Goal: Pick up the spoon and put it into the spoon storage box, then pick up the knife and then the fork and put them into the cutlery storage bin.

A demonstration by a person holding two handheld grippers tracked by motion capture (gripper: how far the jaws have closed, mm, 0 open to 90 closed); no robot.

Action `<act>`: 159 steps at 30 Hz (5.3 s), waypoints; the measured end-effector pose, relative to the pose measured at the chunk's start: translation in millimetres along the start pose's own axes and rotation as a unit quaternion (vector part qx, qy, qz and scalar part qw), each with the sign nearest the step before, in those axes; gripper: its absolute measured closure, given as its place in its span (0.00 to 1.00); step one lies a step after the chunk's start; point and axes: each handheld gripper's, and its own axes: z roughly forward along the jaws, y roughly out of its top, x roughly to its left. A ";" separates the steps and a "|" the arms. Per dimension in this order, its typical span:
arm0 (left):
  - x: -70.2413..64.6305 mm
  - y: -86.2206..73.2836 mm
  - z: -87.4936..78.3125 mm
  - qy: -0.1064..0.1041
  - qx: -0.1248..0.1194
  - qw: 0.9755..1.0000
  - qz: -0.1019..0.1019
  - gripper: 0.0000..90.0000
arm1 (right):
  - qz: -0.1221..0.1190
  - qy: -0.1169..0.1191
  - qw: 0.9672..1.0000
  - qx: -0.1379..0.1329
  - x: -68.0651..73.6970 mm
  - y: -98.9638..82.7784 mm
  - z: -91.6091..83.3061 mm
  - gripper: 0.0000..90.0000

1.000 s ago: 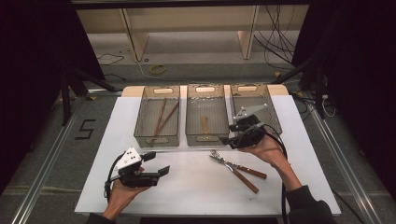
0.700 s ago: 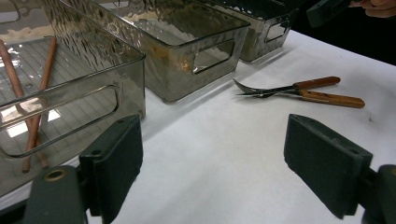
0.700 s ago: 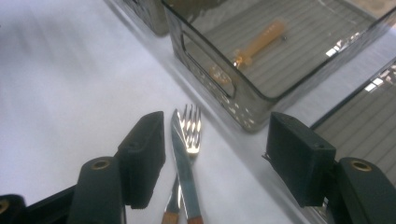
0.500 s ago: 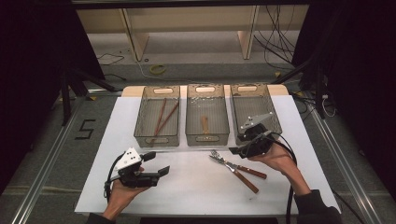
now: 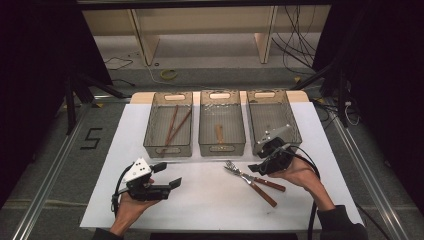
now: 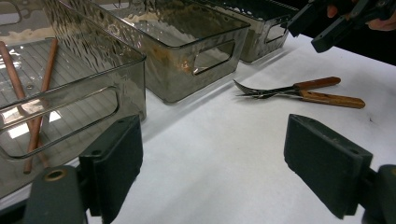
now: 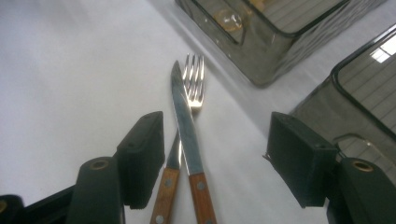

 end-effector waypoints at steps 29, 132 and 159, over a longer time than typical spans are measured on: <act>0.7 -0.9 -0.9 0.003 0.001 1.000 -0.003 0.21 | -0.009 0.000 0.997 0.077 -0.6 -14.7 15.6 0.40; -1.1 -1.1 -2.4 0.007 -0.001 1.000 0.008 0.22 | -0.046 -0.013 0.996 0.069 5.5 -15.8 6.1 0.86; 0.2 -1.2 -2.7 0.010 -0.005 1.000 0.005 0.22 | -0.021 -0.033 0.999 -0.005 -5.0 1.2 -9.9 0.86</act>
